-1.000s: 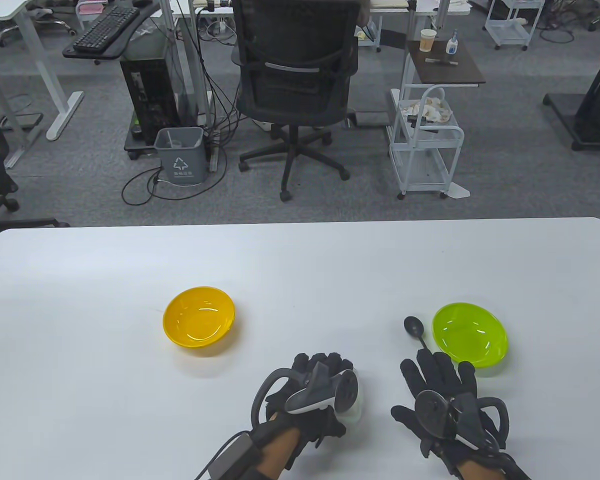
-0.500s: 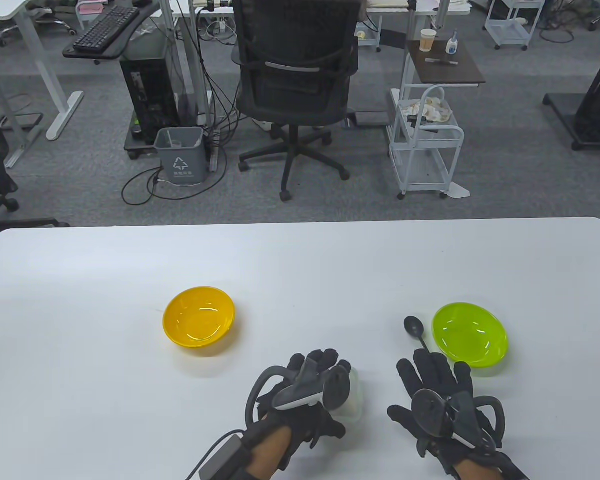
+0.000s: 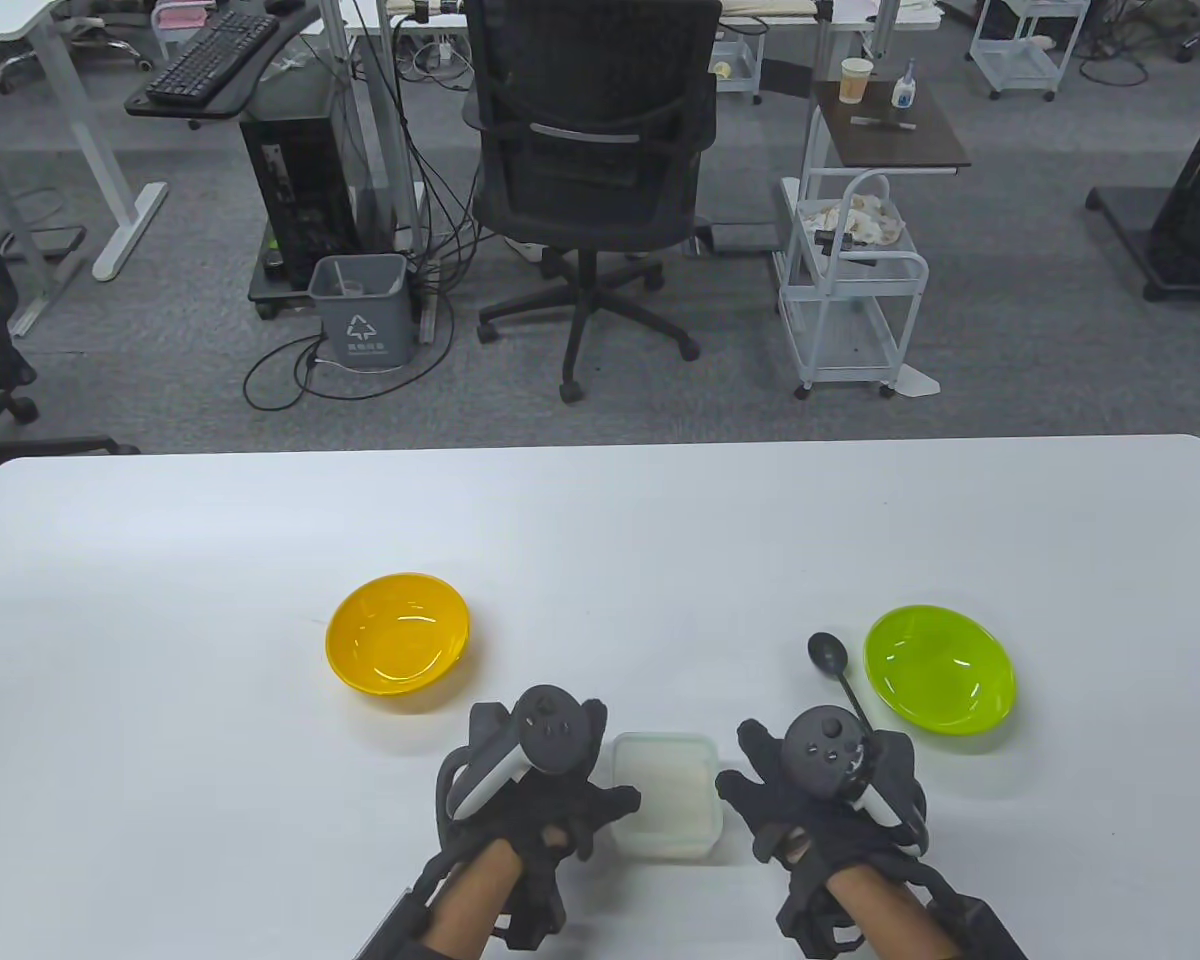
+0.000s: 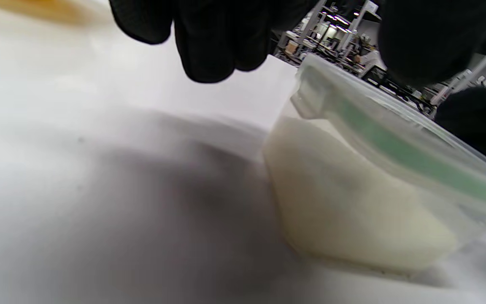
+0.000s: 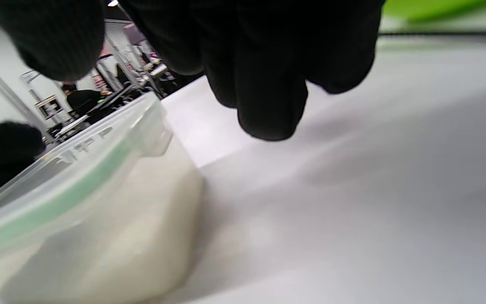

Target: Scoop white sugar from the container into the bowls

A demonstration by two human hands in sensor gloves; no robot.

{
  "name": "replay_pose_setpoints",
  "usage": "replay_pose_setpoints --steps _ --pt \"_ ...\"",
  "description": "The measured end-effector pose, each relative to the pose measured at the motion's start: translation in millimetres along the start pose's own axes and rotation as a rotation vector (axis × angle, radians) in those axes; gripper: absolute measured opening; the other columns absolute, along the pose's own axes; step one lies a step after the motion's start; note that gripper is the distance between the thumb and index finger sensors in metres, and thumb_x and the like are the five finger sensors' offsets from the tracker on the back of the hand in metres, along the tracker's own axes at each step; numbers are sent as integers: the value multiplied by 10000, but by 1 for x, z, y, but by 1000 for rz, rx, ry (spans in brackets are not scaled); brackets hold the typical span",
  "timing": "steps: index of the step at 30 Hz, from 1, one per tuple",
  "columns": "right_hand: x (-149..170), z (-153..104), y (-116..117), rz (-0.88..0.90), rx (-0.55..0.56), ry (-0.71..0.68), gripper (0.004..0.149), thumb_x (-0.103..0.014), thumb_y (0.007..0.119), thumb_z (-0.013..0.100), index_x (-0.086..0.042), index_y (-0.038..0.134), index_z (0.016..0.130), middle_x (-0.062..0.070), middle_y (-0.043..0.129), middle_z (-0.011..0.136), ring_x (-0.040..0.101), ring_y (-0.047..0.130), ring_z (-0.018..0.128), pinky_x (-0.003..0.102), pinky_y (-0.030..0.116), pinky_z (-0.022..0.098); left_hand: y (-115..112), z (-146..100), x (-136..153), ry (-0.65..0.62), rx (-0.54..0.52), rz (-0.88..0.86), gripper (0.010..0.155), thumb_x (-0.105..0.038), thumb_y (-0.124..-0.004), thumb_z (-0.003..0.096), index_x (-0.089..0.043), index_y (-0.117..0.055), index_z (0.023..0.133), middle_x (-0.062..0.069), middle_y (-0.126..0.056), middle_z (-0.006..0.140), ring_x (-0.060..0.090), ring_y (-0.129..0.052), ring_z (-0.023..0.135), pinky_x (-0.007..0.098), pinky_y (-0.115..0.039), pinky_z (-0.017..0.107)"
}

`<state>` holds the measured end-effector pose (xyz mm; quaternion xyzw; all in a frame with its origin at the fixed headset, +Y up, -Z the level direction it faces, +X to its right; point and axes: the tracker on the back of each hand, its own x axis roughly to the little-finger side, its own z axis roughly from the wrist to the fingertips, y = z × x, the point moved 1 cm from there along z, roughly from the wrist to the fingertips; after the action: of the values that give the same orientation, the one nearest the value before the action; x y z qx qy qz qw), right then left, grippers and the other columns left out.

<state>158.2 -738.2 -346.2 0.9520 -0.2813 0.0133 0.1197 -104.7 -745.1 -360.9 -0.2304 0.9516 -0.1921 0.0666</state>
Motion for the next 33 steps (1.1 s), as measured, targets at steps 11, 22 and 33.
replay_pose_setpoints --steps 11,22,33 --pt "17 16 24 302 -133 143 553 -443 760 475 -159 719 947 135 921 761 172 1019 439 412 797 503 -19 6 19 96 88 -221 624 -565 -707 436 -260 -729 980 -76 -948 858 144 -1058 719 455 -766 679" --pt "30 20 31 456 -196 207 548 -457 778 461 -189 711 934 114 909 752 154 992 413 408 788 513 -25 13 31 163 184 -385 618 -575 -738 415 -274 -720 955 -136 -936 796 81 -1053 653 426 -779 660" --pt "21 11 23 302 -10 165 481 -467 822 444 -252 726 863 49 917 668 125 975 336 397 803 489 -19 11 29 168 90 -291 526 -611 -754 404 -353 -742 863 -211 -925 672 64 -1051 590 422 -789 637"
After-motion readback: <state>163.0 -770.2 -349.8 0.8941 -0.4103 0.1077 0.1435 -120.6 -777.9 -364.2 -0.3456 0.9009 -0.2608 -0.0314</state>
